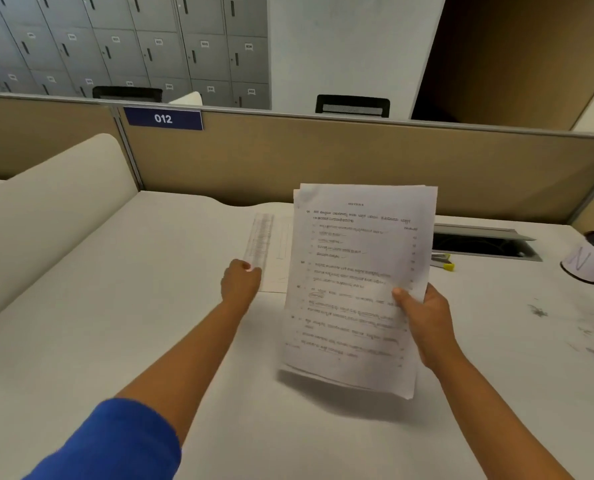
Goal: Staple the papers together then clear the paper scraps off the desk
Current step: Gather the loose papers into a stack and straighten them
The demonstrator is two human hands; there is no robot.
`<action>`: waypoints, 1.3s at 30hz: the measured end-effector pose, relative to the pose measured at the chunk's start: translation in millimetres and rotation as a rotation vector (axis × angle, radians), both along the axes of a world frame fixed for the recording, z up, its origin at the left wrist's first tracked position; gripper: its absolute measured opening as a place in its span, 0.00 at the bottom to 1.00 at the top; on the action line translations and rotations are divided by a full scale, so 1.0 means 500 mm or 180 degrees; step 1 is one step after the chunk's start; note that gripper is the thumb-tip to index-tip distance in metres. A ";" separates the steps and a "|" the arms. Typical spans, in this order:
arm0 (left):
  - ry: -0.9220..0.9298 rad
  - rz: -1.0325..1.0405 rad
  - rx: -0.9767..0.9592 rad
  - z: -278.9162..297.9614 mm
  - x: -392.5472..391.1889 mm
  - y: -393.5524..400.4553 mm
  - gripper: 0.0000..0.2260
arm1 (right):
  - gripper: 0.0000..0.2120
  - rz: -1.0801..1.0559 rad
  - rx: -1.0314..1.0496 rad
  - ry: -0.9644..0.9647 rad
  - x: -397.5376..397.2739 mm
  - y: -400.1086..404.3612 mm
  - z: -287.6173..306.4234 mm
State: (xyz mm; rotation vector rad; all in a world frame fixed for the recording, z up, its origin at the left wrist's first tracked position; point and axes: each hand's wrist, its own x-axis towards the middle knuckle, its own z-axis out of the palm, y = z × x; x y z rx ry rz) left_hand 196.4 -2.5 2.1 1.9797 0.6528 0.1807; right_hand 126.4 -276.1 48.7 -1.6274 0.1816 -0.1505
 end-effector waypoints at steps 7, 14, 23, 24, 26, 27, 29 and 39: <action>0.1179 -0.0295 0.1281 -0.041 0.087 0.038 0.31 | 0.06 -0.0118 -0.0023 0.0109 0.044 0.001 0.013; 0.1728 -0.0594 0.1925 -0.024 0.155 0.020 0.27 | 0.07 -0.0155 -0.0012 0.0225 0.083 0.009 0.003; 0.0533 -0.0053 0.0828 -0.036 0.150 0.068 0.11 | 0.07 -0.0153 -0.0070 0.0395 0.084 0.004 -0.014; 0.0327 0.0017 0.0775 -0.027 0.144 0.077 0.11 | 0.07 -0.0164 -0.0043 0.0415 0.083 0.001 -0.014; -0.0110 0.0243 0.0509 -0.001 0.125 0.092 0.10 | 0.07 -0.0193 0.0028 0.0448 0.078 -0.005 -0.013; -0.0324 0.0378 0.0321 0.012 0.115 0.099 0.10 | 0.07 -0.0200 0.0063 0.0463 0.075 -0.007 -0.013; -0.0707 0.0627 -0.0167 0.036 0.094 0.113 0.10 | 0.07 -0.0197 0.0136 0.0476 0.069 -0.007 -0.014; -0.1598 0.1231 -0.1294 0.116 -0.009 0.131 0.04 | 0.09 -0.0071 0.0307 0.0515 0.044 0.008 -0.001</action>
